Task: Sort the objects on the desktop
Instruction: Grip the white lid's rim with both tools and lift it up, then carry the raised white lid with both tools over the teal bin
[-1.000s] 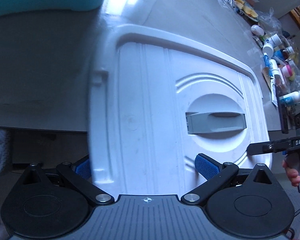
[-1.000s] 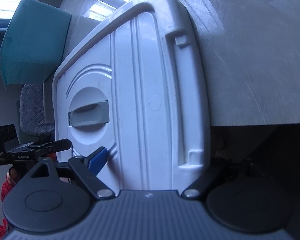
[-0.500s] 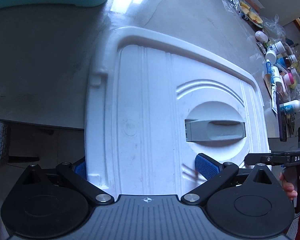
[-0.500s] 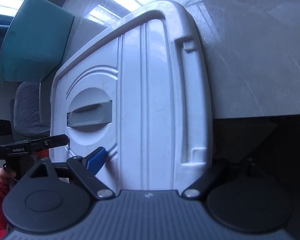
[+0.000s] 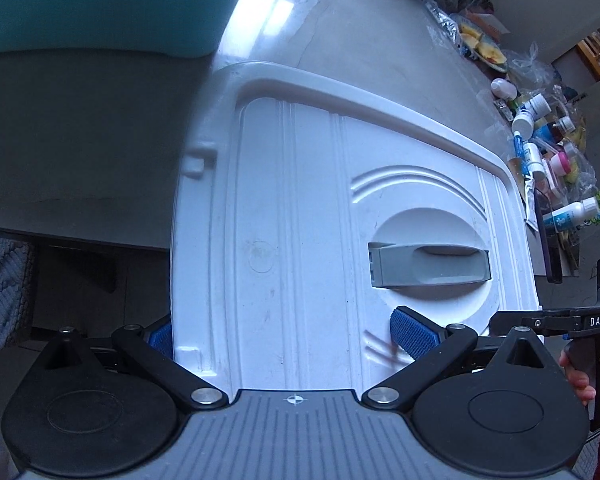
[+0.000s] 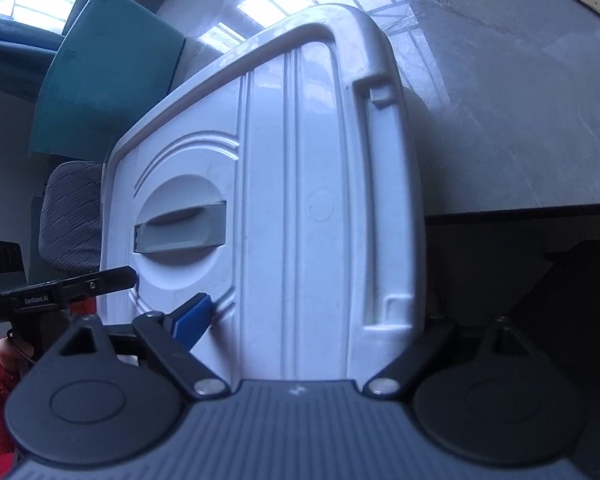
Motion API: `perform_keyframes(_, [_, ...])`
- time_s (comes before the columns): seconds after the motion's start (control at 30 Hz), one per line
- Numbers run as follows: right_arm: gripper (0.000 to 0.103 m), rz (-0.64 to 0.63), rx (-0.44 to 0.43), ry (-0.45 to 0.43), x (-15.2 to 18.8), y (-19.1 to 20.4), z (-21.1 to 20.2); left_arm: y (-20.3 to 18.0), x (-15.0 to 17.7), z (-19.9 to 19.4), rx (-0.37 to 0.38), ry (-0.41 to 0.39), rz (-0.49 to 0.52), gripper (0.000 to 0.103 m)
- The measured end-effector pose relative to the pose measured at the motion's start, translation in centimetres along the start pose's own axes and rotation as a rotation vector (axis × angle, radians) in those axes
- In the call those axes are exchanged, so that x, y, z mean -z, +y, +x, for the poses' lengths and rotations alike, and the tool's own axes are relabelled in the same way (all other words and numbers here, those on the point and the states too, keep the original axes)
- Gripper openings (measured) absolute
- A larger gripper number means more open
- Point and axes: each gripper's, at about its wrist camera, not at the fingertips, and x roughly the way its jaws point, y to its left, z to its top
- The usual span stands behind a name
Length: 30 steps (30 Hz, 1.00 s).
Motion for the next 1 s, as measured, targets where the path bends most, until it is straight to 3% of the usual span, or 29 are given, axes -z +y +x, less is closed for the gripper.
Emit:
perform_keyframes(0.53, [0.09,-0.055,-0.02,-0.011,5.6,3.6,-1.1,2.2,6.7,-7.8,-0.015,-0.062,-0.006,0.103])
perform_keyframes(0.8, [0.09,-0.068,-0.033,0.006,7.5,6.0,0.4,6.2,9.6,-11.4,-0.033,-0.092,-0.032,0.103])
perform_keyframes(1.0, [0.09,-0.083,-0.044,0.003,10.0,10.2,2.3,10.9,11.7,-15.7,-0.047,-0.11,-0.04,0.103])
